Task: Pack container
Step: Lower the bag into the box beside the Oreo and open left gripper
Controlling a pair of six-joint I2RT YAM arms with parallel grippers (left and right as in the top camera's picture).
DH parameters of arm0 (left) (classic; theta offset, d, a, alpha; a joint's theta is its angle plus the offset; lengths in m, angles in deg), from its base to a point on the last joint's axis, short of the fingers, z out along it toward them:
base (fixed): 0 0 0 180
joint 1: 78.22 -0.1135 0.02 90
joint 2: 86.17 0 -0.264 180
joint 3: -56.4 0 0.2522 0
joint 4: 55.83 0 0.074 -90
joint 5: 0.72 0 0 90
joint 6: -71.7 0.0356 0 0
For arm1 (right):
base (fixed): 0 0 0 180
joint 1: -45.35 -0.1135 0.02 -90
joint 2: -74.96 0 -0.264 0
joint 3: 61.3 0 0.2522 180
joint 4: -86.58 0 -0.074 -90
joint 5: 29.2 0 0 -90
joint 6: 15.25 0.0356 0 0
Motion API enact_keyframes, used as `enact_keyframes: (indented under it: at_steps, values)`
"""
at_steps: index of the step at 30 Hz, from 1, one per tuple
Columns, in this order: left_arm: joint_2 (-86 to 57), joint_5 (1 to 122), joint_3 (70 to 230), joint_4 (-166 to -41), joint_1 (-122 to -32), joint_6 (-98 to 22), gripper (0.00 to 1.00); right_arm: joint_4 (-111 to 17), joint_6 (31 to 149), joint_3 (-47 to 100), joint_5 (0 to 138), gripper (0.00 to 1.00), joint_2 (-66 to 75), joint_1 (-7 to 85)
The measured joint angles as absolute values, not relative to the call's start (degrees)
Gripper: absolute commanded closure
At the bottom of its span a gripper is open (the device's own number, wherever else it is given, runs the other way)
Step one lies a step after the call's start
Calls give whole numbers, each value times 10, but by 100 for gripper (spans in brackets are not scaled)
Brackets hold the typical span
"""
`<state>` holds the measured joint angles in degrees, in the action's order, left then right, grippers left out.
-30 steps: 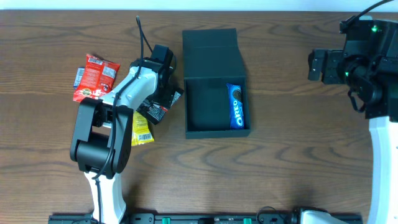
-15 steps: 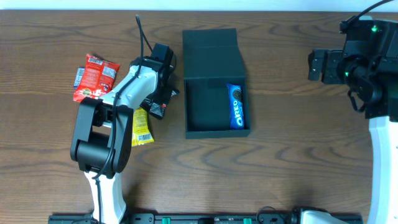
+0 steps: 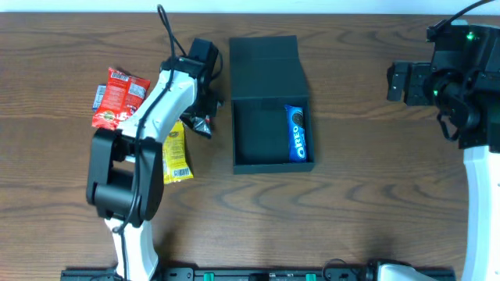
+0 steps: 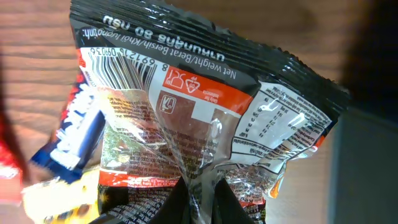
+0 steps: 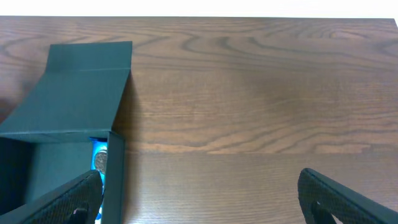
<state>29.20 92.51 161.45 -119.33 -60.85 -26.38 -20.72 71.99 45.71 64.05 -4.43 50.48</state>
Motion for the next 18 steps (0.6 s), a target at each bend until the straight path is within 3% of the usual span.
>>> enact_keyframes:
  at_steps: [8,11,18]
  values:
    - [176,925,1622,-1202,-518,-374,88,-207,720,457,641,1,-44,505]
    - [154,924,1625,-1200,-472,-447,92,-207,722,457,641,1,-44,505]
    - [200,923,1627,-1164,-404,-638,94,-202,738,457,641,1,-44,505]
